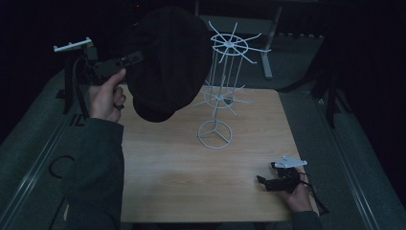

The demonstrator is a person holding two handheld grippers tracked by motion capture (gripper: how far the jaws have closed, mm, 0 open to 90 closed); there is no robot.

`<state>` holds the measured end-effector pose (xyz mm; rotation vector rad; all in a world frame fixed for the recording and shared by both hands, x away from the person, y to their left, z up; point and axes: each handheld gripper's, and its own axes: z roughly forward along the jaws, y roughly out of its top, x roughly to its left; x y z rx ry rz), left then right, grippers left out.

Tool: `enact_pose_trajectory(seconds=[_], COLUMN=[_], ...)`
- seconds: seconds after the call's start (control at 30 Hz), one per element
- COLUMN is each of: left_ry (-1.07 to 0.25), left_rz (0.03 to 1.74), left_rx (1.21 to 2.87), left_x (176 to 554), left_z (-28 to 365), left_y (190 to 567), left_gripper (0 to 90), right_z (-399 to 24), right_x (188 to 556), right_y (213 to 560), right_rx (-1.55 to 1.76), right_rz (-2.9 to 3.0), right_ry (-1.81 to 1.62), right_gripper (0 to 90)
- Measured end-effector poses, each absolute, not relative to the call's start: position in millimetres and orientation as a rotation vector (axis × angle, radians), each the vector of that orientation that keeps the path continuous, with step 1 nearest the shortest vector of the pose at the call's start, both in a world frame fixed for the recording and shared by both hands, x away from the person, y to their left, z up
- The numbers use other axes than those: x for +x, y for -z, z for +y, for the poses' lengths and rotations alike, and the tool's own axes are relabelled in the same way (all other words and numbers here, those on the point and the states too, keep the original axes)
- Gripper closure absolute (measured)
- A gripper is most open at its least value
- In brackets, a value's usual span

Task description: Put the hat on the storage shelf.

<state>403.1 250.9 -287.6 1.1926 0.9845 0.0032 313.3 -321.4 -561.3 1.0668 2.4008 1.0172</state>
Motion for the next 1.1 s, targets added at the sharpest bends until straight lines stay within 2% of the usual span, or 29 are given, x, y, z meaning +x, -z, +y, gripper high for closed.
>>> enact_pose_trajectory(seconds=[0.43,0.73,1.0,1.1], left_ry=[-0.012,-0.117,-0.211,-0.215], left_rz=[1.059,1.131,1.186,1.222], left_rx=[1.207,1.353,1.495,1.501], left_x=[426,429,431,434], left_z=[226,210,199,196], left_y=[296,305,315,320], left_gripper=[77.8,77.7,73.6,72.4], right_z=[-321,-321,-321,-321], right_x=[313,313,313,313], right_y=[561,561,561,561], right_rx=[1.069,1.066,1.064,1.064], right_rz=[2.401,2.401,2.401,2.400], right_ry=[-1.018,-1.019,-1.019,-1.019], right_gripper=[13.3,13.3,13.3,13.3])
